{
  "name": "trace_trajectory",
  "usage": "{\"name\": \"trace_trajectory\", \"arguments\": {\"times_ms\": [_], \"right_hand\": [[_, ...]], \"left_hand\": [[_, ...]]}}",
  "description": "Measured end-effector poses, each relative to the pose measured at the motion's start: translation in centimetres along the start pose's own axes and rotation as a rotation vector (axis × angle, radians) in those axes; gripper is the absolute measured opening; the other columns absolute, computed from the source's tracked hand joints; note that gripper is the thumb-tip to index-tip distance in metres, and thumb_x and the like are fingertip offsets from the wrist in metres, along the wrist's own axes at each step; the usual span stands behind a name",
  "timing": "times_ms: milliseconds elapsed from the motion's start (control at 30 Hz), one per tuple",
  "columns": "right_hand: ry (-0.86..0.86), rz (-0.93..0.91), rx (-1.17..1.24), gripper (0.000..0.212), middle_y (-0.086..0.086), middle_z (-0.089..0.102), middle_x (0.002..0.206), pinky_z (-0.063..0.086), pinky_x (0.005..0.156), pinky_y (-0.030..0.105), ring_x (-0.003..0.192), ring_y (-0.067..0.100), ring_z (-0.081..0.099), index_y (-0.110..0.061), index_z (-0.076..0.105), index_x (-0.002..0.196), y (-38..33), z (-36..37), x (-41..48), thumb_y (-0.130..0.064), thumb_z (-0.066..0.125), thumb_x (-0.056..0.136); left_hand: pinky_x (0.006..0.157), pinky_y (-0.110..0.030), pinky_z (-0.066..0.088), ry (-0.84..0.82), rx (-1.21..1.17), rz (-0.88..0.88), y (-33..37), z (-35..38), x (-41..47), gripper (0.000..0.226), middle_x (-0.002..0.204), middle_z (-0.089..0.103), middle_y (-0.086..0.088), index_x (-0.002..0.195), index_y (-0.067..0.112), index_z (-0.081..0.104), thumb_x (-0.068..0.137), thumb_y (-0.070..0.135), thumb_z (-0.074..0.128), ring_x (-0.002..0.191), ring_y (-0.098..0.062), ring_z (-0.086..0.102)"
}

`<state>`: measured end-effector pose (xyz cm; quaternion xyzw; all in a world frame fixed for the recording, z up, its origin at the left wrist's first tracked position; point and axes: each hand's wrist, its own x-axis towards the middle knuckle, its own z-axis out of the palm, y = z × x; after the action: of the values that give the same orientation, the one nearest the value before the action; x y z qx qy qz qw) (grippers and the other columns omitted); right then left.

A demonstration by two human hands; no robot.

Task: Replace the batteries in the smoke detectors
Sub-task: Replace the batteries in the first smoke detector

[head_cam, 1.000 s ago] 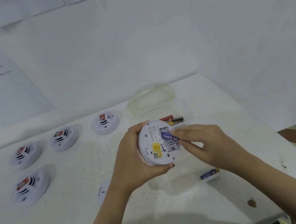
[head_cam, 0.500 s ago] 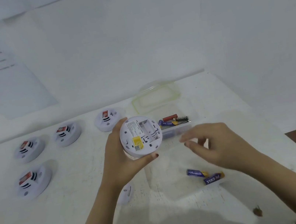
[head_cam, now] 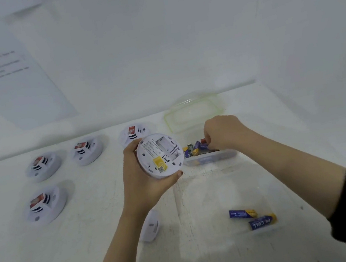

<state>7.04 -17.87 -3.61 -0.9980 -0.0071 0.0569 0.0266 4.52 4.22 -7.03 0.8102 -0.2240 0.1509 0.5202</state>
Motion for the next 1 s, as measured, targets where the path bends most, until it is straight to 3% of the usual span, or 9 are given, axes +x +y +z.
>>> {"name": "trace_trajectory", "arguments": {"times_ms": [167, 267, 333, 467, 533, 667, 833, 933, 1000], "right_hand": [[0.013, -0.015, 0.221, 0.022, 0.003, 0.066, 0.095, 0.040, 0.066, 0.028, 0.084, 0.020, 0.060, -0.014, 0.062, 0.094, 0.8, -0.6, -0.7, -0.034, 0.058, 0.086], [0.131, -0.081, 0.663, 0.006, -0.003, 0.067, 0.088, 0.043, 0.058, 0.020, 0.065, 0.009, 0.057, -0.023, 0.064, 0.087, 0.7, -1.7, -1.8, -0.023, 0.059, 0.088], [0.212, -0.160, 0.929, 0.015, -0.003, 0.070, 0.088, 0.043, 0.057, 0.016, 0.059, 0.005, 0.053, -0.026, 0.069, 0.085, 0.4, -2.6, -2.5, -0.016, 0.058, 0.089], [0.189, -0.248, 1.189, 0.015, 0.000, 0.067, 0.081, 0.046, 0.057, 0.026, 0.063, 0.012, 0.053, -0.020, 0.064, 0.094, -0.4, -4.0, -4.3, -0.009, 0.066, 0.084], [0.201, -0.264, 1.192, 0.023, -0.001, 0.065, 0.076, 0.045, 0.056, 0.024, 0.059, 0.012, 0.053, -0.019, 0.056, 0.091, -1.0, -4.2, -4.8, -0.008, 0.071, 0.078], [0.346, -0.326, 0.916, 0.020, -0.007, 0.064, 0.076, 0.042, 0.055, 0.012, 0.056, 0.006, 0.053, -0.023, 0.058, 0.085, -2.1, -4.3, -5.2, -0.011, 0.071, 0.076], [0.413, -0.381, 0.707, 0.015, -0.011, 0.062, 0.090, 0.048, 0.067, 0.024, 0.076, 0.005, 0.057, -0.026, 0.061, 0.094, -2.8, -3.9, -5.3, -0.018, 0.064, 0.082], [0.367, -0.350, 0.826, 0.022, -0.006, 0.061, 0.109, 0.054, 0.077, 0.028, 0.088, 0.007, 0.063, -0.032, 0.060, 0.101, -2.8, -3.5, -5.5, -0.018, 0.062, 0.085], [0.321, -0.339, 0.942, 0.023, -0.002, 0.064, 0.111, 0.057, 0.073, 0.035, 0.082, 0.012, 0.069, -0.034, 0.057, 0.101, -2.9, -3.2, -5.9, -0.016, 0.060, 0.087]], "left_hand": [[0.087, -0.007, 0.044, -0.026, -0.009, 0.006, -0.3, 0.0, 0.4, 0.095, 0.115, 0.038, 0.045, 0.124, 0.022, 0.032, 0.046, 0.043, 0.082, 0.113, 0.012, 0.048], [0.088, -0.007, 0.043, -0.049, 0.000, 0.039, 0.0, -0.1, 0.7, 0.093, 0.118, 0.038, 0.044, 0.125, 0.024, 0.031, 0.049, 0.042, 0.081, 0.114, 0.011, 0.047], [0.089, -0.007, 0.042, -0.060, -0.004, 0.054, 0.4, -0.2, 0.9, 0.091, 0.119, 0.039, 0.041, 0.124, 0.032, 0.030, 0.050, 0.041, 0.082, 0.115, 0.009, 0.047], [0.095, -0.009, 0.040, -0.085, -0.001, 0.078, 0.8, -0.3, 1.2, 0.096, 0.125, 0.038, 0.042, 0.131, 0.027, 0.031, 0.051, 0.044, 0.081, 0.119, 0.009, 0.045], [0.096, -0.009, 0.040, -0.106, 0.004, 0.106, 1.4, -0.4, 1.2, 0.096, 0.125, 0.038, 0.044, 0.132, 0.024, 0.032, 0.052, 0.044, 0.081, 0.119, 0.009, 0.045], [0.092, -0.006, 0.040, -0.117, 0.000, 0.182, 3.0, -0.5, 1.4, 0.086, 0.124, 0.040, 0.043, 0.127, 0.042, 0.031, 0.055, 0.040, 0.079, 0.117, 0.009, 0.047], [0.093, -0.010, 0.042, -0.126, 0.005, 0.236, 4.1, -0.6, 1.5, 0.090, 0.123, 0.041, 0.041, 0.124, 0.062, 0.026, 0.054, 0.040, 0.080, 0.116, 0.006, 0.048], [0.092, -0.007, 0.041, -0.138, 0.000, 0.263, 4.6, -0.6, 1.4, 0.090, 0.123, 0.042, 0.042, 0.124, 0.061, 0.027, 0.054, 0.038, 0.079, 0.116, 0.008, 0.048], [0.092, -0.007, 0.040, -0.135, 0.012, 0.281, 4.9, -0.7, 1.3, 0.090, 0.123, 0.043, 0.041, 0.123, 0.062, 0.027, 0.054, 0.038, 0.079, 0.114, 0.009, 0.050]]}}
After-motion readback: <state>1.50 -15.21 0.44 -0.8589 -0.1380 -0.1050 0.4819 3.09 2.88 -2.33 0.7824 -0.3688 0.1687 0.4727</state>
